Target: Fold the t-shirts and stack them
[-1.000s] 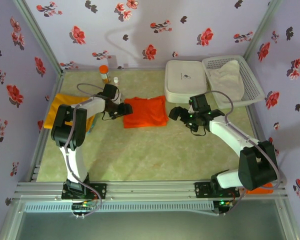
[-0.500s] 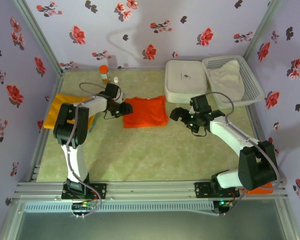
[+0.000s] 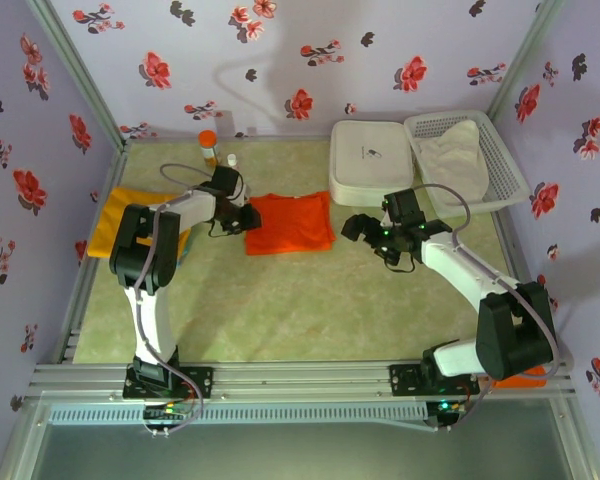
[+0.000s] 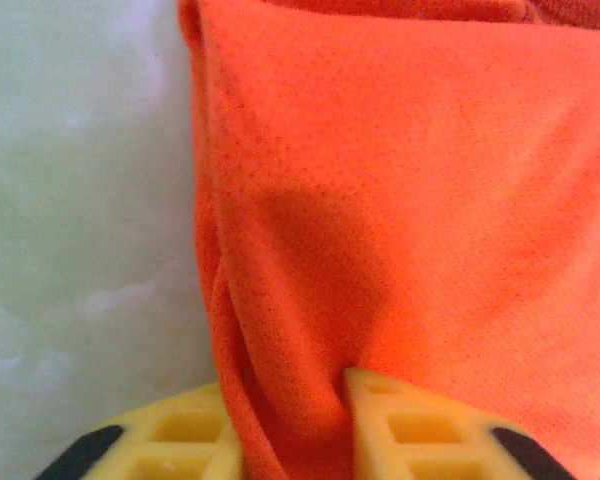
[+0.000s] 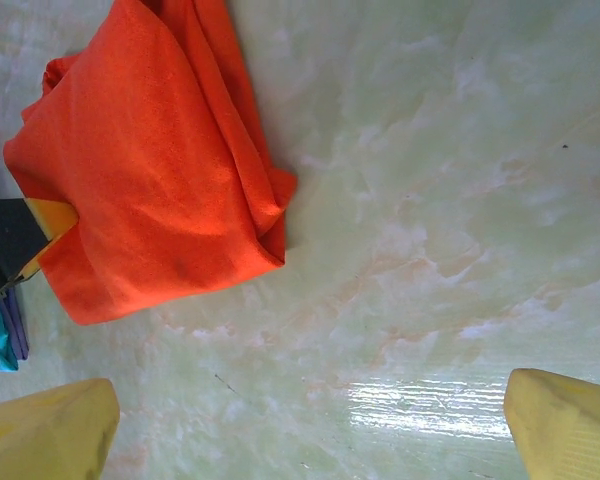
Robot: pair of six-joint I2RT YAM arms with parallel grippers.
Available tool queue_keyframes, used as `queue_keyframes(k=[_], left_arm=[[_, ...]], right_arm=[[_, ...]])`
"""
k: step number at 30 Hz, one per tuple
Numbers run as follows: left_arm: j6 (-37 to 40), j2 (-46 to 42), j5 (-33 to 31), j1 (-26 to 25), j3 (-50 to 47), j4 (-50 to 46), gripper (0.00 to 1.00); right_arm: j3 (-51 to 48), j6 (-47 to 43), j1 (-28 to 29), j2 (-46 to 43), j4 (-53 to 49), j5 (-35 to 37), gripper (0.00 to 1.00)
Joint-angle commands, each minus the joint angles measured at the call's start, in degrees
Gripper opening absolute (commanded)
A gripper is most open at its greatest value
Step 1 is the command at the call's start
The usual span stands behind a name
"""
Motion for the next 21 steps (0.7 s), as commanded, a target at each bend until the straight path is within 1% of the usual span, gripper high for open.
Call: queue_keyframes(k=[1, 5, 6, 7, 11, 14, 19, 21], left_arm=[[3.3, 2.1, -1.5, -3.0, 1.8, -0.6, 0.17], [6.5, -1.1, -4.8, -4.4, 2.2, -4.3, 0.07], [7.1, -2.3, -6.0, -4.6, 2.0, -5.3, 0.02], [7.6, -3.4, -6.9, -4.7, 1.8, -6.2, 0.0], [9.4, -7.7, -10.5, -4.7, 1.2, -9.8, 0.0], [10.4, -10.9, -14.4, -4.7, 0.7, -12.5, 0.0], [13.4, -16.5, -18.1, -4.7, 1.1, -19.0, 0.0], [14.8, -18.8, -20.6, -4.6, 1.3, -21.4, 0.0]], right_arm=[[-1.1, -0.6, -0.6, -0.9, -0.1, -0.7, 0.99], [-1.6, -0.5, -0.7, -1.0, 0.2, -1.0, 0.99], [-1.9, -0.4, -0.8, -1.0, 0.7, -1.1, 0.99], [-2.2, -0.1, -0.8, -1.0, 1.1, -1.2, 0.99], [-3.0, 0.9, -0.9, -0.4, 2.7, -2.0, 0.99], [-3.3, 1.3, -0.9, -0.1, 3.6, -2.4, 0.99], [-3.8, 2.0, -0.8, 0.2, 4.9, -2.8, 0.99], [-3.9, 2.2, -0.9, 0.5, 5.3, -3.0, 0.99]])
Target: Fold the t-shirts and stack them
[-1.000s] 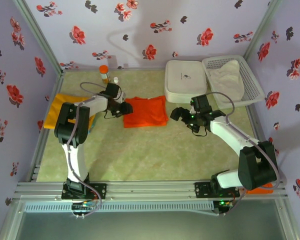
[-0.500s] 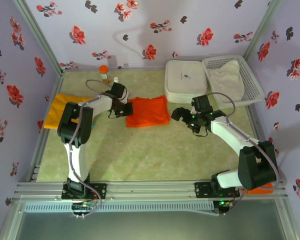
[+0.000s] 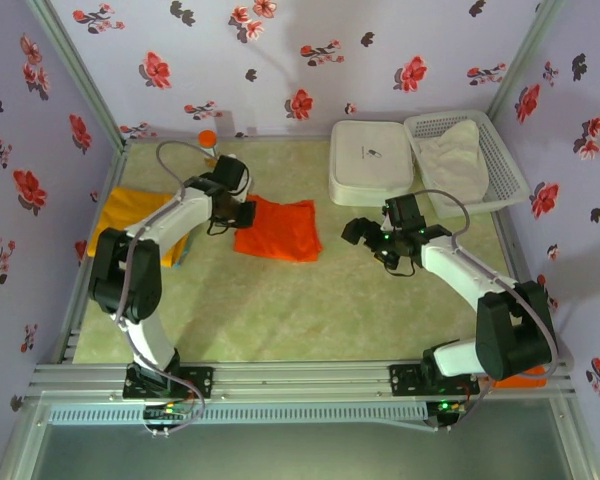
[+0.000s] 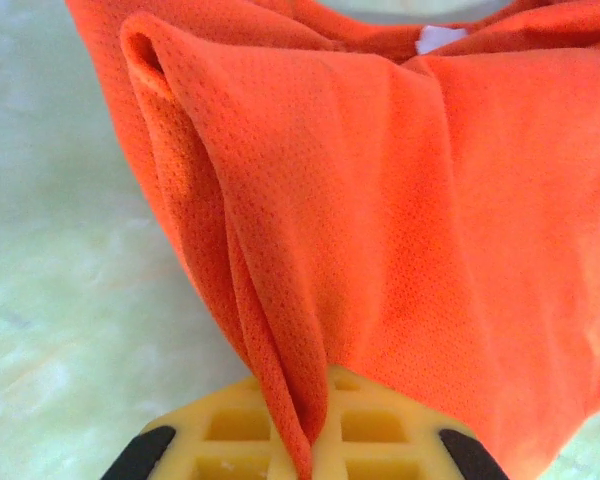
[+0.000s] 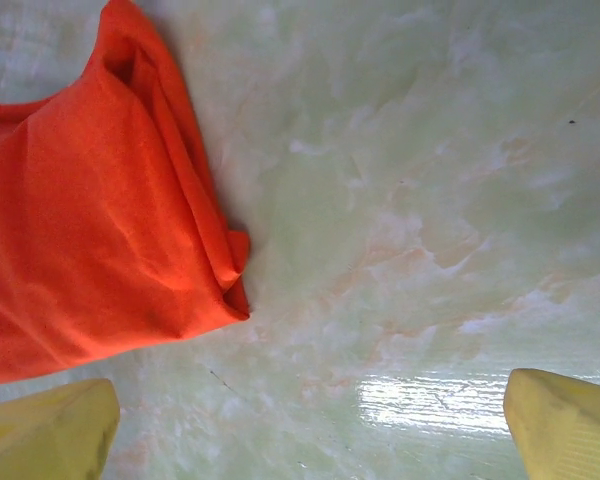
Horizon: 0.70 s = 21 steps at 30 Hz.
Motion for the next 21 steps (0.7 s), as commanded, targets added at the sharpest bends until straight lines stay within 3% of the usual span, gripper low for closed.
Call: queue_keyframes(k=[1, 9, 21], left_arm=[[4.7, -5.1, -6.2, 0.4, 0.2, -7.6, 0.0], [12.4, -16.1, -12.1, 2.0, -0.4, -14.2, 0.0], [20.6, -25.4, -22.5, 6.6, 4.3, -22.6, 0.0]], right_arm=[[-0.8, 1.2, -0.3, 0.6, 2.0, -1.2, 0.99], [-0.6, 1.7, -0.4, 1.1, 3.6, -2.9, 0.99], [-0.4, 2.5, -0.4, 1.1, 4.3, -4.3, 0.98]])
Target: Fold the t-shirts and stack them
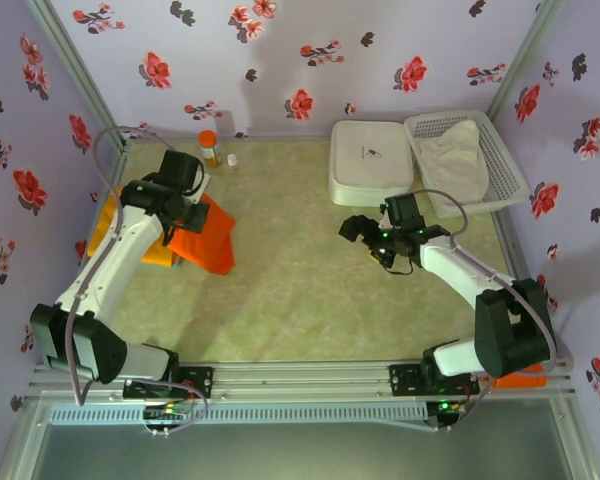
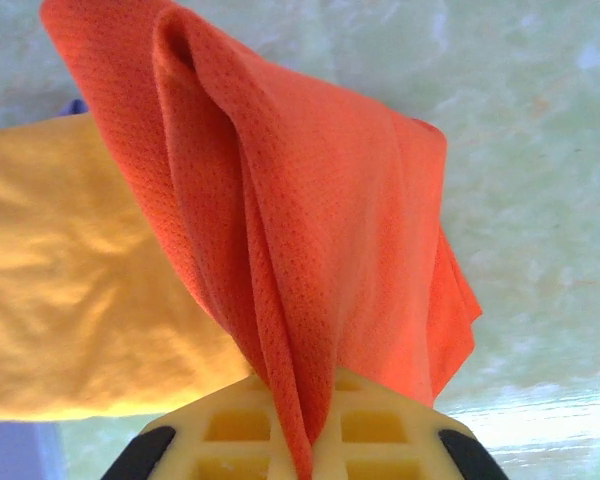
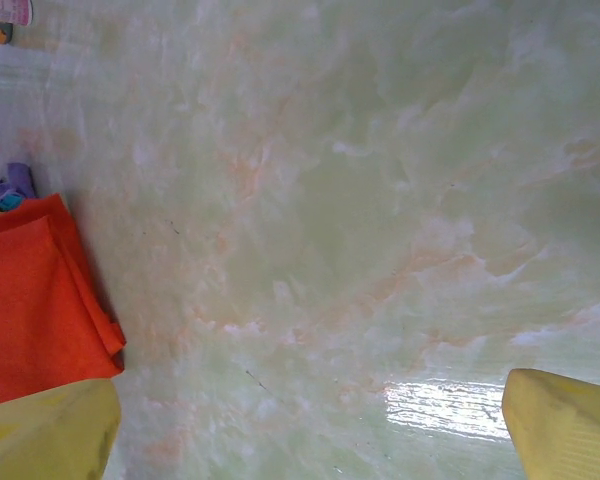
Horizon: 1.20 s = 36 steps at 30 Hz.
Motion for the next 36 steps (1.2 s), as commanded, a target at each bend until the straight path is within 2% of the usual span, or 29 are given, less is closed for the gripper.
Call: queue_keyframes(k=[1, 14, 25, 36], left_arm=[[3.9, -3.7, -5.7, 1.3, 3.4, -3.2, 0.0], [8.9, -5.7, -6.2, 7.1, 9.8, -3.9, 0.0], [10.2, -0.7, -6.4, 11.6, 10.0, 0.3, 0.0], [8.4, 3.0, -7.8, 19.7, 9.3, 5.9, 0.0]], right_arm=[[-0.2, 0.8, -0.4, 0.3, 0.9, -1.2, 0.98], [1.6, 1.3, -0.4, 1.3, 0.8, -2.4, 0.98], [1.9, 1.2, -0.3, 3.2, 1.3, -3.1, 0.97], [2.2, 0.6, -0.4, 4.3, 1.3, -4.0, 0.97]])
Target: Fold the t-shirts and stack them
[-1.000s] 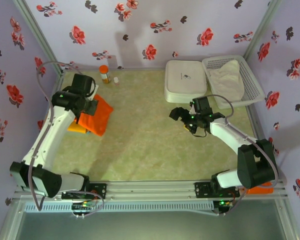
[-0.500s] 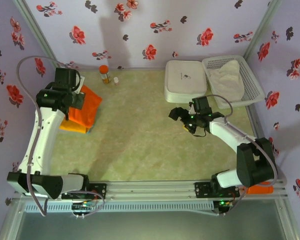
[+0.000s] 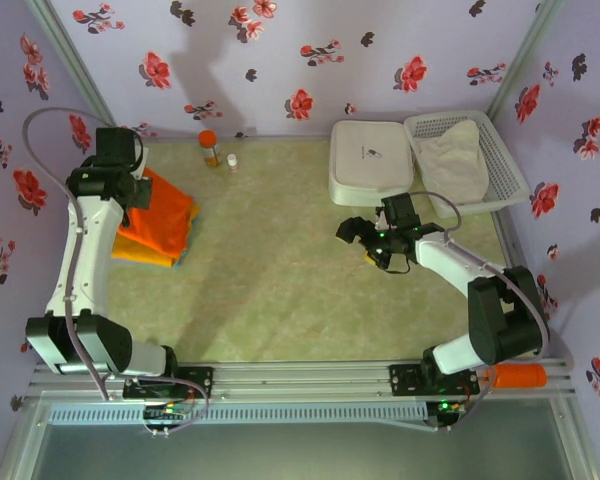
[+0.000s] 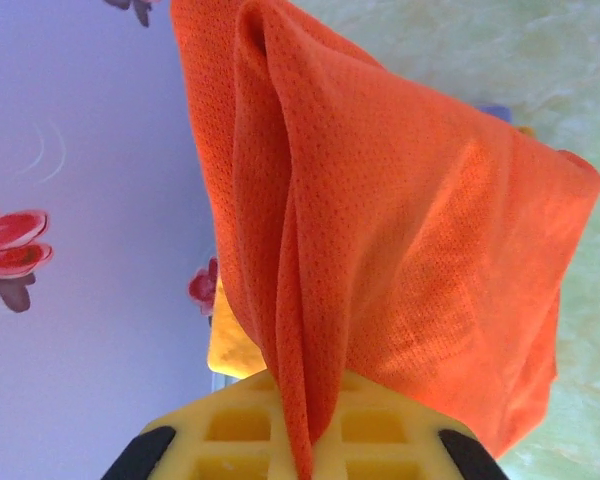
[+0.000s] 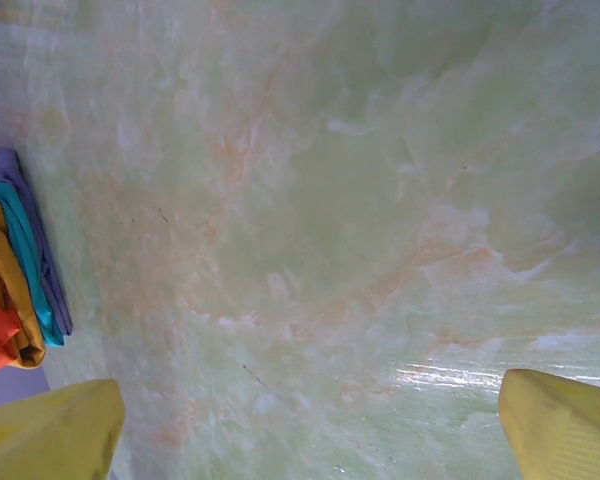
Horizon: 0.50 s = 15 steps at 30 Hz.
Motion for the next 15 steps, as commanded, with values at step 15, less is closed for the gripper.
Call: queue_keyframes(k=[15], left_arm=[[-0.2, 3.3, -3.0, 1.9, -5.1, 11.9, 0.0]], right_arm=[[1.1, -1.1, -0.4, 1.7, 1.7, -2.6, 0.97]])
